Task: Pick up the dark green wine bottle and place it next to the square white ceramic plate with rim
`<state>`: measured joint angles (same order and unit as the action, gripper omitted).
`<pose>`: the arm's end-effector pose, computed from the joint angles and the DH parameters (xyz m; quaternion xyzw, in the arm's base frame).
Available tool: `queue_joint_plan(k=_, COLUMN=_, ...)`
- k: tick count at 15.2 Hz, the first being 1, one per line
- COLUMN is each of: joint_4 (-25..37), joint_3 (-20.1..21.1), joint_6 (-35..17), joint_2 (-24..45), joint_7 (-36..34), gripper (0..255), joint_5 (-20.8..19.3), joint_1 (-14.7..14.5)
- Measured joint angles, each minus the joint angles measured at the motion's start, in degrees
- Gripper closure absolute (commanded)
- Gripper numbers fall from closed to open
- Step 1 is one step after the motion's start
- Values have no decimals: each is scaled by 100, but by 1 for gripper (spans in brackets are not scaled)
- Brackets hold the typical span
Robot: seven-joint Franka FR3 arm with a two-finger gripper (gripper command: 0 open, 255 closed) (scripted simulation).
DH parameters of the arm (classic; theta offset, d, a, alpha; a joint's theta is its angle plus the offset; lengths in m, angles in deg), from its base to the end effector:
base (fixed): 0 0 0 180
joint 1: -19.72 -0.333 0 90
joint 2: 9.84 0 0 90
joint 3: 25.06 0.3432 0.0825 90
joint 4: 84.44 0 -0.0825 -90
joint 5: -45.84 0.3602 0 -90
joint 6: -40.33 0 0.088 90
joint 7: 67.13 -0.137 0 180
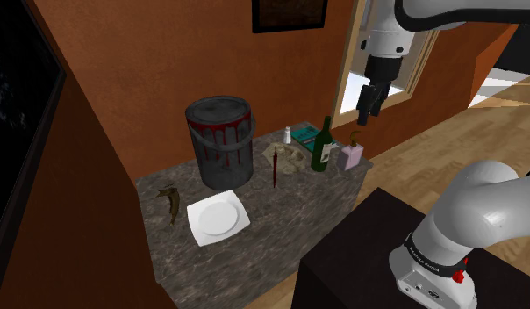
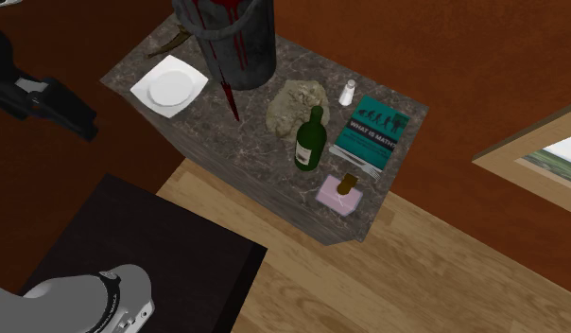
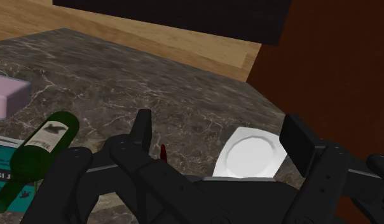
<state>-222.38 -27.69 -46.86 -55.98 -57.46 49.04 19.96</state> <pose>0.2490 -0.0085 0.5580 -0.9959 -0.0671 0.0357 0.0483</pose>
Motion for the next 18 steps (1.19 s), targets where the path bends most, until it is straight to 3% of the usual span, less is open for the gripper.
queue_joint_plan(k=6, joint_4=77, joint_3=-325, joint_6=-500, joint_2=620, joint_7=416, gripper=0, joint_5=-262, joint_1=96)
queue_joint_plan(k=18, joint_4=958, joint_3=-1123, joint_6=-1849, joint_2=2919, joint_7=1525, gripper=0, joint_5=-539, joint_1=241)
